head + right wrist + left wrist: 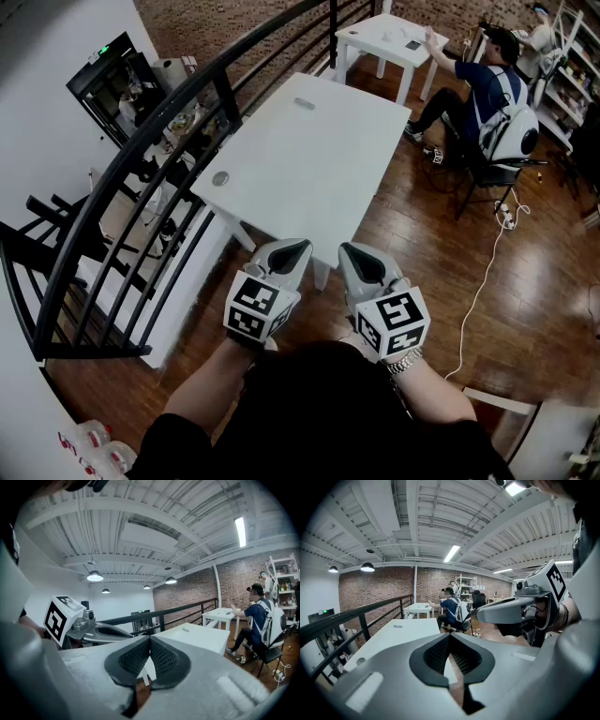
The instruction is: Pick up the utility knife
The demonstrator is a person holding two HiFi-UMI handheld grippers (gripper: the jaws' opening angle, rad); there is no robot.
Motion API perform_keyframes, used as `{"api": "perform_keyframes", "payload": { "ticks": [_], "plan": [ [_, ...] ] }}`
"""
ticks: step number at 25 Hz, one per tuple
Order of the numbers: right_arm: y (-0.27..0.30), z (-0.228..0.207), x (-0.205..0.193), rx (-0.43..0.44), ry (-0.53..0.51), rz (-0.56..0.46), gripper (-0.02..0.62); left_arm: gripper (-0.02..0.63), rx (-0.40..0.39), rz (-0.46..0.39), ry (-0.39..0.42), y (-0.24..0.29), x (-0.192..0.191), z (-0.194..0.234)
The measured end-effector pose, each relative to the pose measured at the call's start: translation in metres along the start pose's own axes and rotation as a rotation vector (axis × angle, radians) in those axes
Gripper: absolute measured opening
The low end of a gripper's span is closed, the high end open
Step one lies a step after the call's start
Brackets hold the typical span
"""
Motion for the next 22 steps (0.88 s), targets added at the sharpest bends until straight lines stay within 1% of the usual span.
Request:
{"api": "perform_keyframes", "payload": {
  "ticks": [5,9,11,15,19,22],
  "plan": [
    [-0.013,-0.028,-0.003,0.028,-0.008,0.003,-0.008,0.017,0.034,-0.005,-0.006,0.023,0.007,-0.017],
    [-0.009,-0.033,-0.007,0.059,0.005,0.009,-0.008,0.017,0.056,0.016,-0.002,0.027,0.005,-0.016],
    [-0.001,-0.032,-0.007,0.075,0.005,0.012,-0.008,0.017,0.07,0.015,0.005,0.029,0.005,-0.008],
    [0.026,-0.032,-0.001,0.089,-0.018,0.015,-0.008,0.017,0.073,0.0,0.002,0.036,0.006,0.015],
    [0.056,-0.037,0.016,0.088,-0.057,0.029,-0.008,0.017,0.061,-0.025,-0.024,0.046,0.015,0.043],
    [0.08,-0.037,0.031,0.076,-0.081,0.034,-0.008,0.017,0.051,-0.039,-0.029,0.049,0.022,0.067]
  ]
}}
Point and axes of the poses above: the fingertips, and each gripper's own axes: y forward along the fingers, z to its left, x out of its top, the point moved 1 cm from there along -y, backward along the fingers, and after that the axes turned 5 degrees about x, right-handed, at the moved point
